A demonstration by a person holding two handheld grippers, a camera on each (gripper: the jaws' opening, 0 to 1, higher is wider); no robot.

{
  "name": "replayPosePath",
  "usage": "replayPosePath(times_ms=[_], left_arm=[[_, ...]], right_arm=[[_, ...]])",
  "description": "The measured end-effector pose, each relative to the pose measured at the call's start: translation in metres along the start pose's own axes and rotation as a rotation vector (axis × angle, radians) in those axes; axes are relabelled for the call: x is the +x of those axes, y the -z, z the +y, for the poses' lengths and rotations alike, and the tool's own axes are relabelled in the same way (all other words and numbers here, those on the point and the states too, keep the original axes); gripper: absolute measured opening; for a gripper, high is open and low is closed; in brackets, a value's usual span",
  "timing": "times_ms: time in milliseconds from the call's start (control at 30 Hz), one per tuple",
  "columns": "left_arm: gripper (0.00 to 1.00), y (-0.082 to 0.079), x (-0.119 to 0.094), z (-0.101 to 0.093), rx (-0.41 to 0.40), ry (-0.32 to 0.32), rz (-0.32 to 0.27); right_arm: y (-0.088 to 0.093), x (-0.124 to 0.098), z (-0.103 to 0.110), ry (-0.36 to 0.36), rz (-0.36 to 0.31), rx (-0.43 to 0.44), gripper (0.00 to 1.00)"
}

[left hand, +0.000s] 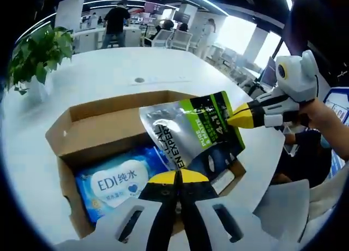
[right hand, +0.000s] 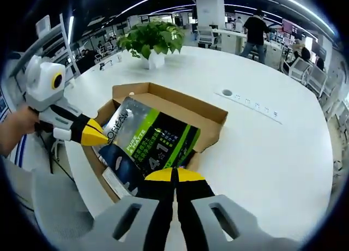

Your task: Operate the shoe box by opening the lid, removing the specified soft item, and placing it in the target area until the item is outside and the box remains undamaged.

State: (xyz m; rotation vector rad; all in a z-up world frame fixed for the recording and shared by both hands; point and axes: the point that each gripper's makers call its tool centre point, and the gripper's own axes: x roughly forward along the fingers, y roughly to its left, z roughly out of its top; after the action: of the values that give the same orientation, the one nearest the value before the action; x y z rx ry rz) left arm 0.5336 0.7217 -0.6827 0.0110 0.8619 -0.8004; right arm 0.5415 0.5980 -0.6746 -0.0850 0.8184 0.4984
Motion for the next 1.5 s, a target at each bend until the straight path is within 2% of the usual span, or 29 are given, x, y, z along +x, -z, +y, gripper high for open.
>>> replayPosePath(times_ms=[733, 1500], left_arm=[[0.0, -0.015, 0.032, -0.048, 0.089, 0.049, 0.034], [0.0, -0.027, 0.074, -0.091, 0.189, 0.088, 0.061]], right_arm=[[0.024, -0.029, -0.049, 0.063, 0.03, 0.05, 0.0], [0.048, -0.046, -0.103, 0.136, 0.082, 0.067, 0.0]])
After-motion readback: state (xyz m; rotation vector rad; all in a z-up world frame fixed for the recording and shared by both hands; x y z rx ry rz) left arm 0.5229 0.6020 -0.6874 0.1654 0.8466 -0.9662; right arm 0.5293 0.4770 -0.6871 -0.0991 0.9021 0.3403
